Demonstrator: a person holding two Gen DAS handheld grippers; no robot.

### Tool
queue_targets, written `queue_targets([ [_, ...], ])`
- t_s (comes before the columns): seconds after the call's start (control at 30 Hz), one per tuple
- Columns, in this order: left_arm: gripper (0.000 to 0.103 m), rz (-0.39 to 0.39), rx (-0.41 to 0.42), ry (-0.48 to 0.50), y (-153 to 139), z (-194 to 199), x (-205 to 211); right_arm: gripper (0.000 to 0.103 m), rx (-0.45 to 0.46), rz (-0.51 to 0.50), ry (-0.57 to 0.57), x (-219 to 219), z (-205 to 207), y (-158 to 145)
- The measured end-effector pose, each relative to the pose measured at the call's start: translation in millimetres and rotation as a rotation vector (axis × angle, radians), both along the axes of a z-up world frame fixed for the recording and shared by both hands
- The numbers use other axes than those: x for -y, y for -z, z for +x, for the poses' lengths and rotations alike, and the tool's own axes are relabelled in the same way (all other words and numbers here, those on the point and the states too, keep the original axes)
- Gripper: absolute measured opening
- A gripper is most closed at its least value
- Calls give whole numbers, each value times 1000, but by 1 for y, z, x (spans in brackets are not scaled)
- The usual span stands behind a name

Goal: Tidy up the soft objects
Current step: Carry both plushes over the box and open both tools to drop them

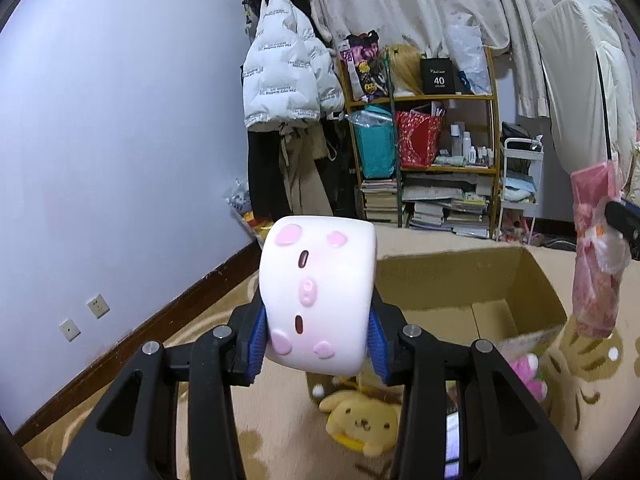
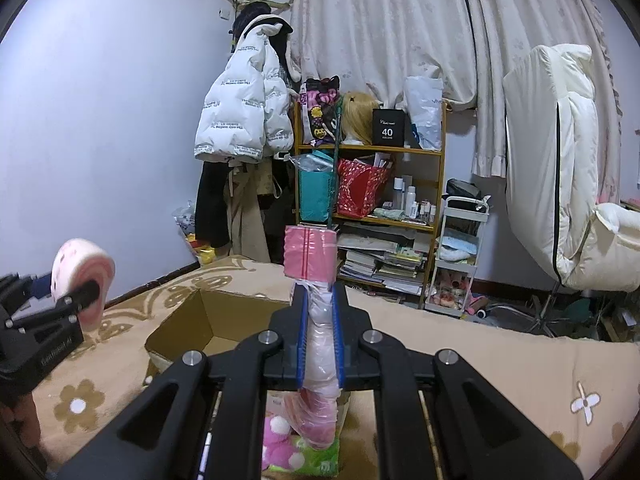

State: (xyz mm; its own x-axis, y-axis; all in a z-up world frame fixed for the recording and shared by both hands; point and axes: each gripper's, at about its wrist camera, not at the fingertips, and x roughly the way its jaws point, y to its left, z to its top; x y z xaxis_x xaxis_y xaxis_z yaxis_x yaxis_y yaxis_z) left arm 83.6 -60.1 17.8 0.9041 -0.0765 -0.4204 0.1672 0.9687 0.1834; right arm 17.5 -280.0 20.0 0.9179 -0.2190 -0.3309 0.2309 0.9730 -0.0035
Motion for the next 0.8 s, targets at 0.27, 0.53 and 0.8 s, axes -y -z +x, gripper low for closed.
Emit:
queue_targets([
  [0.27, 41, -20, 3, 36, 0, 26, 13, 12, -13, 8, -6, 10, 27, 12],
  [0.53, 42, -50, -56, 72, 13, 50, 25, 12, -17, 65, -33, 29, 50, 34],
  [0.8, 42, -61, -126, 131, 33, 63, 44, 12, -22, 90, -60, 34, 62, 49],
])
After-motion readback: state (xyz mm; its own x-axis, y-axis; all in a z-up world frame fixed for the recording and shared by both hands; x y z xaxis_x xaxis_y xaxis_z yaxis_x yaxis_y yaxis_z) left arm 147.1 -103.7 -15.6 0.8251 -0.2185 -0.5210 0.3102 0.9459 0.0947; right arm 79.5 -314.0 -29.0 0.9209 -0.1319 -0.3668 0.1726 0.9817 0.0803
